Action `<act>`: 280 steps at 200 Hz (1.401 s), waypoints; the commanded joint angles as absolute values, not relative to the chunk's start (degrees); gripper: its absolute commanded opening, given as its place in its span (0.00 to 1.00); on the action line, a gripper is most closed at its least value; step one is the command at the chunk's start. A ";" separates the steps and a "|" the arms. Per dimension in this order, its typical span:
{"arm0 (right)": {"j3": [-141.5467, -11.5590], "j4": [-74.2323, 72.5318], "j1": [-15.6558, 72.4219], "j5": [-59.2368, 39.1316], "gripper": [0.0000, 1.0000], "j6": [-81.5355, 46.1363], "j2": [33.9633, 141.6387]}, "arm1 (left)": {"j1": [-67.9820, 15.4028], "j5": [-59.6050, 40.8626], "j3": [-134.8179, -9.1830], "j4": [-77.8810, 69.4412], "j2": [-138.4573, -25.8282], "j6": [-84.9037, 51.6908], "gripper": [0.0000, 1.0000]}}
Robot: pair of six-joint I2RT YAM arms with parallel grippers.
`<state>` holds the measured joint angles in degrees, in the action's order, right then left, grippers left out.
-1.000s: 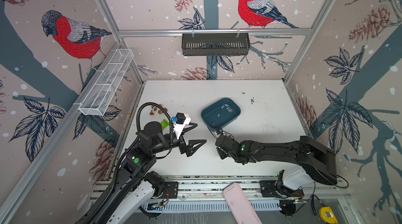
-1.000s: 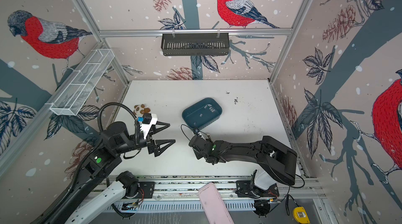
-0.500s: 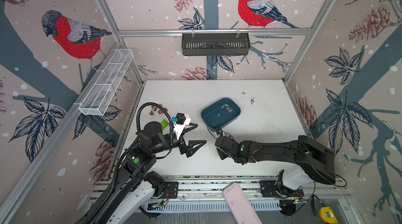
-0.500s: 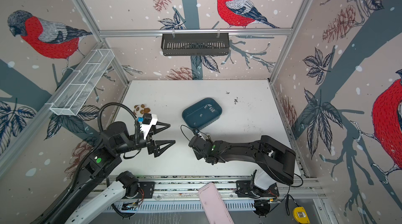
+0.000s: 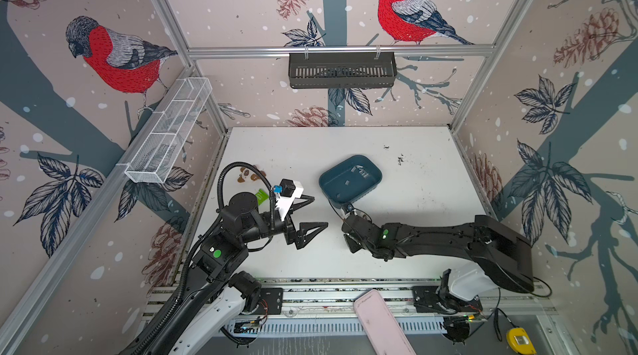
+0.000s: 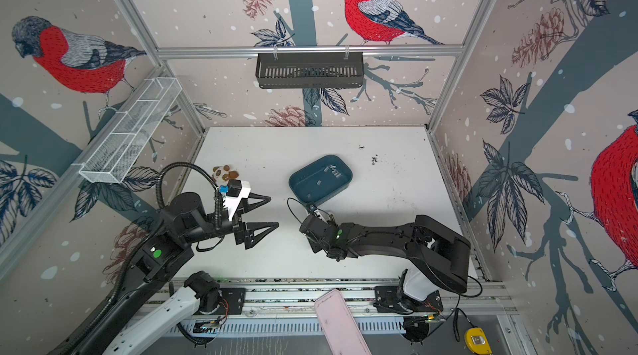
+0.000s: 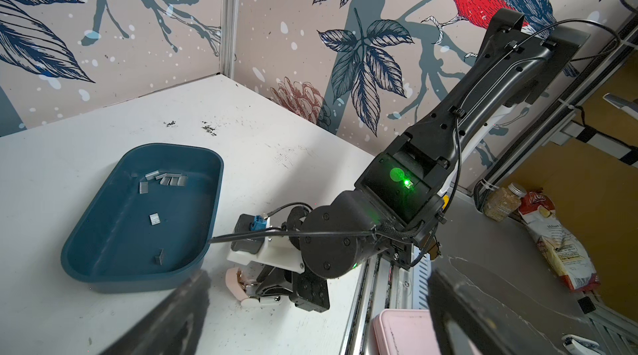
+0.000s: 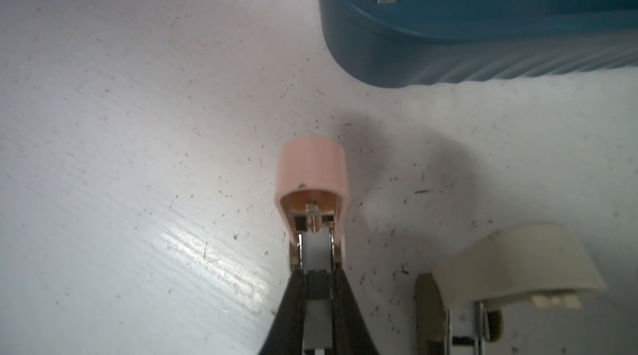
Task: Load the staples into the stapler
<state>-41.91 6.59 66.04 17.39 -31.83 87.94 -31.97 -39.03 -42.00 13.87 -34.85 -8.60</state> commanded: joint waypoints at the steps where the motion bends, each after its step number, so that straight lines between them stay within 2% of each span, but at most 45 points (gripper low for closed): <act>1: -41.92 6.43 66.11 18.25 0.12 -32.92 88.15 | -31.79 -39.84 -42.09 11.57 -34.78 -7.47 0.97; 85: -41.82 6.56 66.32 18.18 0.13 -33.04 88.69 | -31.86 -39.81 -42.02 11.54 -34.73 -7.43 0.97; 186: -41.92 6.65 66.53 18.28 0.23 -33.20 88.77 | -31.83 -39.85 -42.09 11.52 -34.80 -7.38 0.97; 280: -42.18 6.54 66.49 18.19 0.27 -32.96 88.86 | -31.82 -39.90 -42.11 11.59 -34.97 -7.38 0.97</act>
